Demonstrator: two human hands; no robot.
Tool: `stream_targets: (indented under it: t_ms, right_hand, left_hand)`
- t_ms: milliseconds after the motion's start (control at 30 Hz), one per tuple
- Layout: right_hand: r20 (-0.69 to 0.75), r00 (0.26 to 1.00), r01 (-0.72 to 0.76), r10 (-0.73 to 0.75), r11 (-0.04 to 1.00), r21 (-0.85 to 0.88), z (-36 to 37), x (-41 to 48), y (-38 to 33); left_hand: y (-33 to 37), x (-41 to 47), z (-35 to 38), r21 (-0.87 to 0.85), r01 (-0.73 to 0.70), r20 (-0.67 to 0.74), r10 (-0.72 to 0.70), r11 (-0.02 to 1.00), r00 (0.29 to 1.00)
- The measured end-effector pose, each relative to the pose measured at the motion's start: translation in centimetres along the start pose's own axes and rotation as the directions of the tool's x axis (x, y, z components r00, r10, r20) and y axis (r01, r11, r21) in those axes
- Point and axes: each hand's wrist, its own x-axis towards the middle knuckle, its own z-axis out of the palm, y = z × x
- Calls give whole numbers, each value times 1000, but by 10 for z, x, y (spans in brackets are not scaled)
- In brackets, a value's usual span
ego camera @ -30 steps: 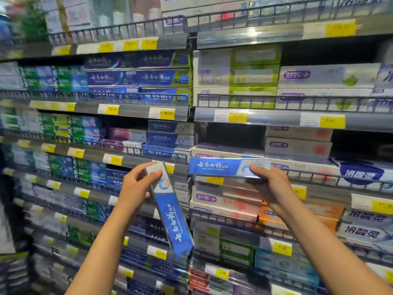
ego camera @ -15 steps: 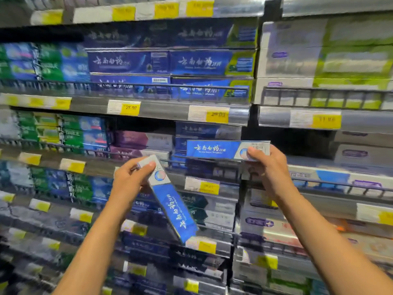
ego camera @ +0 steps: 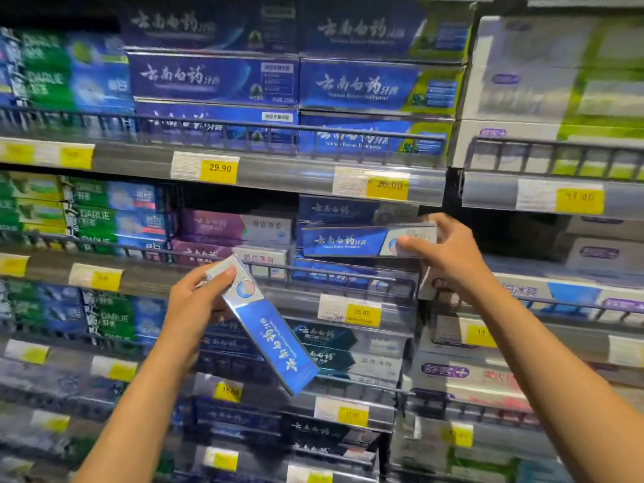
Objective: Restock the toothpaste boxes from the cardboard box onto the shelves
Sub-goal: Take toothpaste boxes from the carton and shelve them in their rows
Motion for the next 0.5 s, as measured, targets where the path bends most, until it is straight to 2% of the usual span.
stream_targets:
  t_ms: [100, 167, 333, 500]
  right_hand:
    - [88, 996, 46, -24, 966, -256, -8, 8, -3]
    - [136, 991, 38, 9, 941, -336, -12, 13, -4]
    - [179, 981, 5, 70, 921, -389, -16, 21, -8]
    - [257, 966, 89, 23, 905, -417, -5, 18, -13]
  left_hand:
    - [2, 1, -2, -17, 6, 2, -6, 1000, 1000]
    - [3, 2, -2, -24, 5, 7, -5, 1000, 1000]
    - [6, 8, 4, -86, 8, 51, -3, 996, 999]
    - [5, 8, 7, -105, 0, 69, 7, 994, 998]
